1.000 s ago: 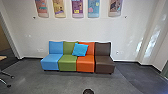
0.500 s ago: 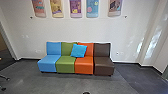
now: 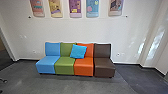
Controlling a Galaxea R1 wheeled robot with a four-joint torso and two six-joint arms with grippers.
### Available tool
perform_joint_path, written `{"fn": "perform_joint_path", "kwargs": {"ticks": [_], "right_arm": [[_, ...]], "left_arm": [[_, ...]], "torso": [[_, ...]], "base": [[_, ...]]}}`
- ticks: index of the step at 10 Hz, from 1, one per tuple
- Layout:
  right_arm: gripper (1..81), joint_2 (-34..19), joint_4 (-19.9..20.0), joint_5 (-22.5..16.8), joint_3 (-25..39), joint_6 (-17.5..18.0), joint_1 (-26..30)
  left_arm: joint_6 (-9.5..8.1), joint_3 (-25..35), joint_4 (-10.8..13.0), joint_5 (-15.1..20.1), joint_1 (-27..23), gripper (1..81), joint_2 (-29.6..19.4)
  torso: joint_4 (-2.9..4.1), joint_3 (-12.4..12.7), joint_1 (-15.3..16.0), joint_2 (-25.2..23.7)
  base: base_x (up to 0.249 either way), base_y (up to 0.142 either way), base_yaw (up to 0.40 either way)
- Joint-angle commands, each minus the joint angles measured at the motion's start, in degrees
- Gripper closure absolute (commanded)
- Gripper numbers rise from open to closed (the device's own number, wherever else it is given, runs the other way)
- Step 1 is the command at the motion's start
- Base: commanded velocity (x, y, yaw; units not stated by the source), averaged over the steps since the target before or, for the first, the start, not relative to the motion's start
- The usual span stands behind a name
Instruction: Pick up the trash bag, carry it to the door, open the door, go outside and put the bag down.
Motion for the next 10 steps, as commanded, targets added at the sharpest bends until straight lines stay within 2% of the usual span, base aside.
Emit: {"fn": "perform_joint_path", "kwargs": {"ticks": [1, 10], "right_arm": [[1.0, 0.08, 0.08, -1.86, 0.8, -0.09, 1.3], [1.0, -0.1, -0.19, -1.86, 0.88, -0.09, 1.21]], "left_arm": [[0.46, 0.4, -0.07, 3.5, -2.89, 1.0, -0.11], [0.46, 0.48, -0.07, 3.5, -2.62, 1.0, -0.11]], "torso": [[0.0, 0.0, 0.0, -0.01], [0.0, 0.0, 0.0, -0.01]], "base": [[0.147, 0.0, 0.0], [0.136, 0.0, 0.0]]}}
